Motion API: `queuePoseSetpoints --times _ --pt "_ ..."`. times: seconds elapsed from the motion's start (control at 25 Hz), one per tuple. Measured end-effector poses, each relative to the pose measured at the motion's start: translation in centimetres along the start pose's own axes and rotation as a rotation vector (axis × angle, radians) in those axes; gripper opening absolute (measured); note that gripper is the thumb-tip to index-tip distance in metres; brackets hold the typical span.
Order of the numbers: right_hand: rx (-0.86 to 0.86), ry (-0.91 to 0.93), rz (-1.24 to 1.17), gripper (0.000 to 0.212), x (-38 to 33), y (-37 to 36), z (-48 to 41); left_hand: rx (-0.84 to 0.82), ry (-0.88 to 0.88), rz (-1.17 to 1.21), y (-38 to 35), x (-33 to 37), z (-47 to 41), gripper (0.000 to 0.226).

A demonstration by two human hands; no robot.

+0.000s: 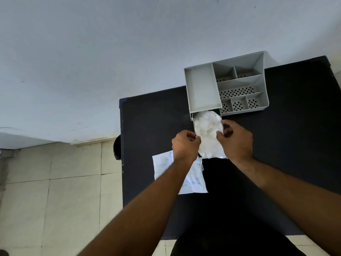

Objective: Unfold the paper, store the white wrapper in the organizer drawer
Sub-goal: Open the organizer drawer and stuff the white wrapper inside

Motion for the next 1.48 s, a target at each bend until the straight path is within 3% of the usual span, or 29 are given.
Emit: queuePoseSetpoints --times 0.28,0.56,0.68,0.8,1.04,1.48 --pt "-0.088 0.051 0.066 0.031 -1.1 -1.0 -0.8 0.043 -0.111 -0.124 0.0 1.7 -0.3 0.014" --pt "-0.354 0.198 0.314 0.038 -0.1 -3.0 2.8 0.153 -0.664 -0.391 -0.9 0.8 3.2 0.021" --pt "-0.322 0.349 0.506 0.034 -0.5 -2.9 3.5 0.211 -0.827 -0.520 -1.1 0.2 4.2 0.029" --pt "-0.211 0.468 0.665 0.029 -0.8 -1.5 4.0 0.206 -0.887 -0.676 -1.4 -0.4 4.9 0.041" --pt "-0.277 0.630 0.821 0.048 0.2 -1.8 5.6 0.132 -0.977 -1.083 -3.3 -2.0 5.7 0.051" --pt "-0.345 0.720 0.968 0.048 1.2 -2.4 6.3 0.081 -0.954 -1.285 -4.1 -0.3 4.9 0.029"
Point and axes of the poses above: each hand's wrist, its own z-axis away from the middle knuckle, its own y-axis out of the back of the hand, x = y × z, the point moved 8 cm from there along -z, towards the middle knuckle, and after that the axes turned 4 degrees about -z, right-handed, at the moved point
